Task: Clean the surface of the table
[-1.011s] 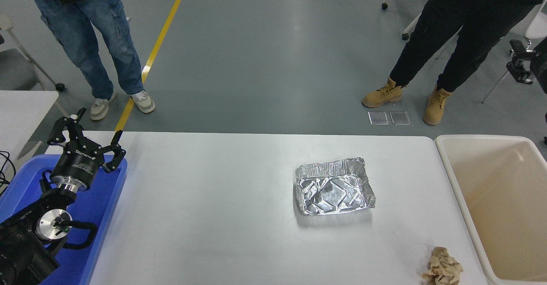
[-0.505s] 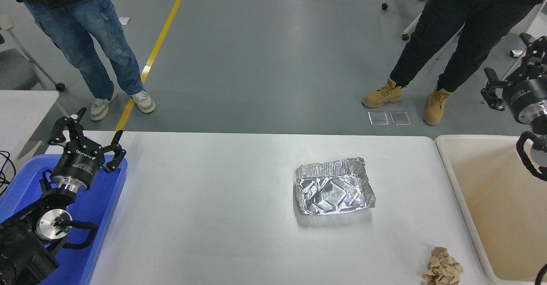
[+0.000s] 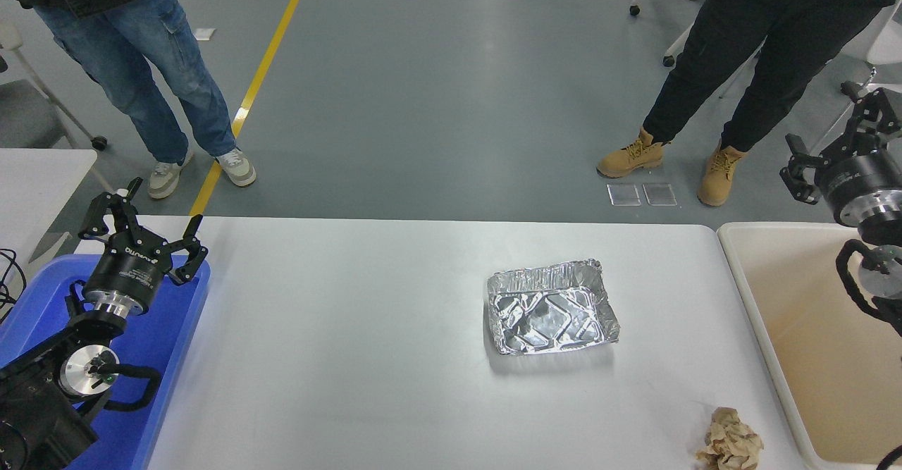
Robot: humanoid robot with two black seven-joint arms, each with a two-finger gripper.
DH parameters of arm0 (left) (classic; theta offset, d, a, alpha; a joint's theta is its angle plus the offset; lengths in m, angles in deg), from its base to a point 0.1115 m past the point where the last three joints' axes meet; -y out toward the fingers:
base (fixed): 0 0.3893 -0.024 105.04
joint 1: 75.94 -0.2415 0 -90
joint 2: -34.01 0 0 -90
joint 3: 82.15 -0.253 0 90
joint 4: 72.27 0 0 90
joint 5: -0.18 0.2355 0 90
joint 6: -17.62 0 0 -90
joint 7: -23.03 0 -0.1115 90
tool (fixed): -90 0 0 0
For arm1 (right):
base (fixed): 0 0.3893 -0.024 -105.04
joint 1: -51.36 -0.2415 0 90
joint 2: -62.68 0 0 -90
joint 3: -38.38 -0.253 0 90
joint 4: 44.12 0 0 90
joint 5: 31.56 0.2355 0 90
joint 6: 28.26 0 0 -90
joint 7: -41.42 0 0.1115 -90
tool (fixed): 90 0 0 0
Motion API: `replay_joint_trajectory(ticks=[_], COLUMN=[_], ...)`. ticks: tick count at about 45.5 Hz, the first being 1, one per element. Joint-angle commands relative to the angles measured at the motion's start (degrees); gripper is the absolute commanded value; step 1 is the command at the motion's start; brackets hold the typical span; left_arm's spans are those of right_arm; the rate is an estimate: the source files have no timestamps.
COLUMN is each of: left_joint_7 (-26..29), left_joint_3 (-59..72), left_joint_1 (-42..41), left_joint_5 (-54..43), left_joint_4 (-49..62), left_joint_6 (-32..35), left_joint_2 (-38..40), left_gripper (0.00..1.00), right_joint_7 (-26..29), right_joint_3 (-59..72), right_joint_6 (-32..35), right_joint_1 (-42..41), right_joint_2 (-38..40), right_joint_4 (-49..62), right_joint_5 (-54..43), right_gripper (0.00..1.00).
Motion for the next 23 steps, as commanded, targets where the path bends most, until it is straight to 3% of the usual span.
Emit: replay_joint_trajectory(ticks=[1, 23], left_joint_7=[0.00, 0.00], left_joint_3=[0.01, 0.01], left_joint_1=[0.00, 0.00], left_joint_5=[0.00, 0.00], left_joint_4=[0.01, 0.01], left_joint_6=[-0.05, -0.05], left_joint_2=[-0.06, 0.02], left_gripper=[1.00, 1.00], right_joint_7=[-0.54, -0.54], right_joint_3=[-0.90, -0.81], right_joint_6=[0.07, -0.10], right_joint_1=[1.12, 1.12], right_joint_2=[-1.04, -0.68], right_joint_4=[-0.11, 0.24], right_joint_5=[-0.06, -0.06], right_gripper=[0.99, 0.99])
